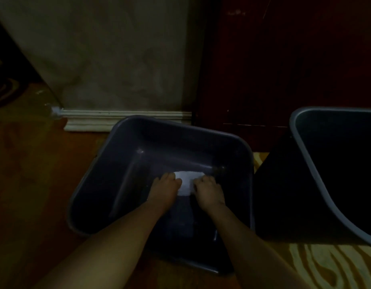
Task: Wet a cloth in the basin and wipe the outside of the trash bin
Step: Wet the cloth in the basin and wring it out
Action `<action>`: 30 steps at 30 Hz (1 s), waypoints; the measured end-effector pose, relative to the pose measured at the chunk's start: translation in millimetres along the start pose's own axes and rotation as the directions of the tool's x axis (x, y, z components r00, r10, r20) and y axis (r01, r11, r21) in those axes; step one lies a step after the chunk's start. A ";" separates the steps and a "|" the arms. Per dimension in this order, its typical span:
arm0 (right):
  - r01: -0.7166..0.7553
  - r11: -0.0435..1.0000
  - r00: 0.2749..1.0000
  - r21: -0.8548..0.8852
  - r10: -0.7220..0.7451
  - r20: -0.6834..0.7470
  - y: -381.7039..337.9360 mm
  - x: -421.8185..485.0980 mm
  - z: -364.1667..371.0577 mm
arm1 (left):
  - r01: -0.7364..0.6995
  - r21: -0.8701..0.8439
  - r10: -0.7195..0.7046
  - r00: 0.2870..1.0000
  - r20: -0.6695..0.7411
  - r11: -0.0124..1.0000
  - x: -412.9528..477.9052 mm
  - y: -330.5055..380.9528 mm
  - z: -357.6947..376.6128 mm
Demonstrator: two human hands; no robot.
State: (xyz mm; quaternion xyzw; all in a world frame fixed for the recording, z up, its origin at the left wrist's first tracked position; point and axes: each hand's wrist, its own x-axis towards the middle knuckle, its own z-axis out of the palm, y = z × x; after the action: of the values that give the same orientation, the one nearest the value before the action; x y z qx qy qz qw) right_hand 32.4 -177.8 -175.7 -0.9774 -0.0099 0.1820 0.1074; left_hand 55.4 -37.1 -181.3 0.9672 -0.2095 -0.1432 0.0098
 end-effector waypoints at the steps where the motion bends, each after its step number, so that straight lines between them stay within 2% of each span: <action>1: 0.003 1.000 1.000 0.001 -0.003 -0.007 -1.4 -3.6 1.7 | -0.025 0.023 0.025 1.000 0.007 0.999 -1.2 0.0 -2.5; 4: -0.018 0.999 0.998 0.045 0.020 -0.060 -4.6 -16.8 1.3 | -0.064 -0.025 0.063 0.997 -0.035 0.998 -5.1 0.7 -13.4; 7: -0.028 0.968 0.978 0.251 0.078 -0.192 -8.0 -25.7 -15.2 | -0.056 -0.365 -0.019 0.980 -0.198 0.929 -9.2 3.4 -28.4; 9: -0.013 0.852 0.957 0.523 0.162 -0.240 -11.5 -32.5 -35.8 | -0.061 -0.578 -0.130 0.950 -0.284 0.814 -7.4 4.7 -44.7; 11: 0.028 0.701 0.938 0.713 0.227 -0.260 -13.5 -37.5 -57.0 | -0.070 -0.695 -0.206 0.929 -0.307 0.716 -4.8 3.9 -66.6; 14: 0.108 0.544 0.926 0.832 0.249 -0.283 -13.4 -45.6 -85.5 | -0.070 -0.839 -0.240 0.942 -0.233 0.540 -5.0 3.1 -99.6; 16: 0.151 0.457 0.932 0.877 0.231 -0.281 -12.2 -55.2 -101.1 | -0.078 -0.872 -0.238 0.947 -0.216 0.484 -10.0 4.0 -117.6; 18: 0.183 0.425 0.945 0.887 0.173 -0.278 -11.1 -68.2 -112.7 | -0.106 -0.873 -0.194 0.955 -0.222 0.476 -19.0 6.7 -130.9; 20: 0.220 0.448 0.940 0.866 0.141 -0.311 -11.0 -82.5 -124.3 | -0.144 -0.879 -0.107 0.971 -0.214 0.454 -28.8 9.8 -144.2; 23: 0.265 0.443 0.902 0.856 0.199 -0.382 -15.2 -106.1 -144.7 | -0.203 -0.915 0.116 0.978 -0.173 0.349 -41.6 14.9 -165.5; 26: 0.347 0.461 0.858 0.817 0.196 -0.475 -23.4 -130.6 -166.1 | -0.268 -0.938 0.306 0.932 -0.195 0.220 -57.0 24.5 -198.1; 30: 0.454 0.474 0.771 0.755 0.216 -0.599 -21.5 -164.2 -201.5 | -0.371 -0.906 0.380 0.883 -0.276 0.203 -70.5 47.3 -246.7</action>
State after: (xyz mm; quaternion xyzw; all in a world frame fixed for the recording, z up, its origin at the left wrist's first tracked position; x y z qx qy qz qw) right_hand -48.3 -208.0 70.5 -0.7794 0.0467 -0.1815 0.5978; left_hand 44.3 -61.5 78.1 0.6931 -0.3130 -0.2347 0.6054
